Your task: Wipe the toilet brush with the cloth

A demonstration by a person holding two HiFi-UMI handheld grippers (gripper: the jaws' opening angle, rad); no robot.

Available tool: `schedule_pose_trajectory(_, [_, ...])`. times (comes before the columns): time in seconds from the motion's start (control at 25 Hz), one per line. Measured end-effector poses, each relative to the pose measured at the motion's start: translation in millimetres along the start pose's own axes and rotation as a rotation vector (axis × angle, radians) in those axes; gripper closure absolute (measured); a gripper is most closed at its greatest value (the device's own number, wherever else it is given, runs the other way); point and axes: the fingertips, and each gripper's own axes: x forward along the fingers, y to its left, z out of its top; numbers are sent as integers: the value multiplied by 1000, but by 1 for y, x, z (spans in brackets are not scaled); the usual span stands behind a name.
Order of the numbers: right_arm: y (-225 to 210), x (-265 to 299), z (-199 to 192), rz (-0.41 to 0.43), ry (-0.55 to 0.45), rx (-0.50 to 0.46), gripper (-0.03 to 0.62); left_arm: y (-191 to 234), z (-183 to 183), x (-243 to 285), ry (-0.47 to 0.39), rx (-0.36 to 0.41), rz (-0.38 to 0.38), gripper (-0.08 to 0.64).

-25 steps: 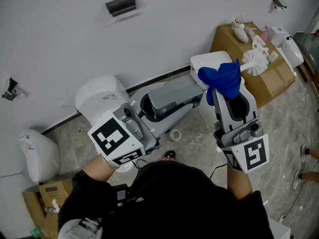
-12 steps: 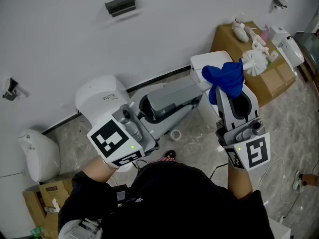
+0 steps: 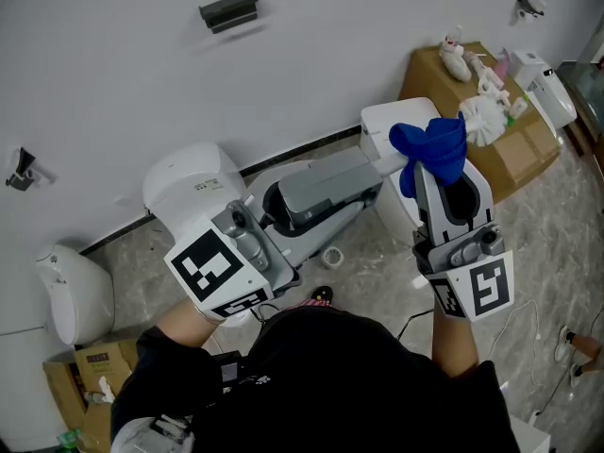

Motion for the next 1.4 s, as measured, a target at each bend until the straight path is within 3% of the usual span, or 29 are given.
schedule_pose_trajectory(1.4, [-36,-9,-11,-123,39,-4,525,-1,1,0,3,-3,-33,388])
